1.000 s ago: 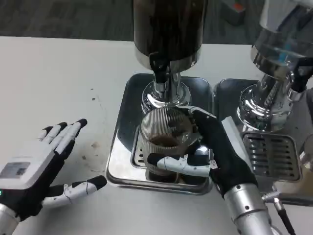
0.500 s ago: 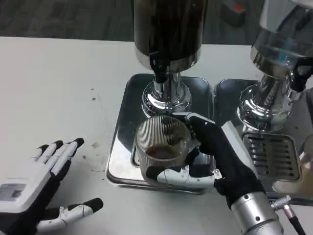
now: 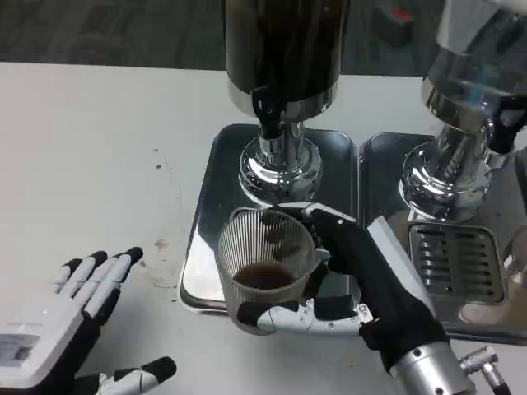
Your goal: Grasp the cup under the faucet to collect the drink, then remove the cup.
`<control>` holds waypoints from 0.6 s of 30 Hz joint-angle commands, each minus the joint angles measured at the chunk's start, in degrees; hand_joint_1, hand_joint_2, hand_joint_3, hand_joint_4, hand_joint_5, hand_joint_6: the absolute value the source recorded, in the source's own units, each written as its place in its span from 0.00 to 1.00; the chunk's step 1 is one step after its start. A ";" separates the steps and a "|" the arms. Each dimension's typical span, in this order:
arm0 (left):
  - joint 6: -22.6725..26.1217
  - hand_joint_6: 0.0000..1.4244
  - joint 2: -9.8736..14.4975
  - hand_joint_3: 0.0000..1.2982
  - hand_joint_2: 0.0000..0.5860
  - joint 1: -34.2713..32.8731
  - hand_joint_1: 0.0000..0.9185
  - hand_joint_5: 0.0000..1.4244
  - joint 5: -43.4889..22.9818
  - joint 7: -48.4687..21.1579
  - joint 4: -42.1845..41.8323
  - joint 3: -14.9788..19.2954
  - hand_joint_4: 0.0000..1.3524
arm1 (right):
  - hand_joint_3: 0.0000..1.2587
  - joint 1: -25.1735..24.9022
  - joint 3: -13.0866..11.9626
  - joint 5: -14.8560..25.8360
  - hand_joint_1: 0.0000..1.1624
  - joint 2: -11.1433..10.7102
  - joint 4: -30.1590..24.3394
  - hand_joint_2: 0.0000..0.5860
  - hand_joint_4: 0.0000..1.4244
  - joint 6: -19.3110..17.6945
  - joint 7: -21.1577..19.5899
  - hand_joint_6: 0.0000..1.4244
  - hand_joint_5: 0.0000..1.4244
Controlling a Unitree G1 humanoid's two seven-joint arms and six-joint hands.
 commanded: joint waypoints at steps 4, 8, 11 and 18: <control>0.34 0.00 0.29 0.00 0.19 0.66 0.00 0.00 0.02 0.91 -0.29 0.84 0.00 | 0.44 -0.14 0.04 0.76 0.92 0.56 -1.08 0.31 0.45 -0.88 -0.10 0.68 0.55; 0.88 0.00 -0.07 0.00 0.19 0.96 0.00 0.00 0.30 0.90 -0.52 0.65 0.00 | 0.44 -0.19 0.32 0.27 0.92 0.37 -1.14 0.31 0.45 -1.19 -0.22 0.68 0.55; 0.95 0.00 0.03 0.00 0.19 0.50 0.00 0.00 0.07 0.92 -0.16 0.70 0.00 | 0.44 0.08 0.38 -0.19 0.92 0.08 -1.85 0.31 0.45 -1.08 -0.15 0.68 0.55; 1.72 0.00 -0.44 0.00 0.19 0.53 0.00 0.00 0.05 0.88 -0.26 0.56 0.00 | 0.44 0.46 0.37 0.04 0.92 0.16 -1.90 0.31 0.45 -0.99 -0.02 0.68 0.55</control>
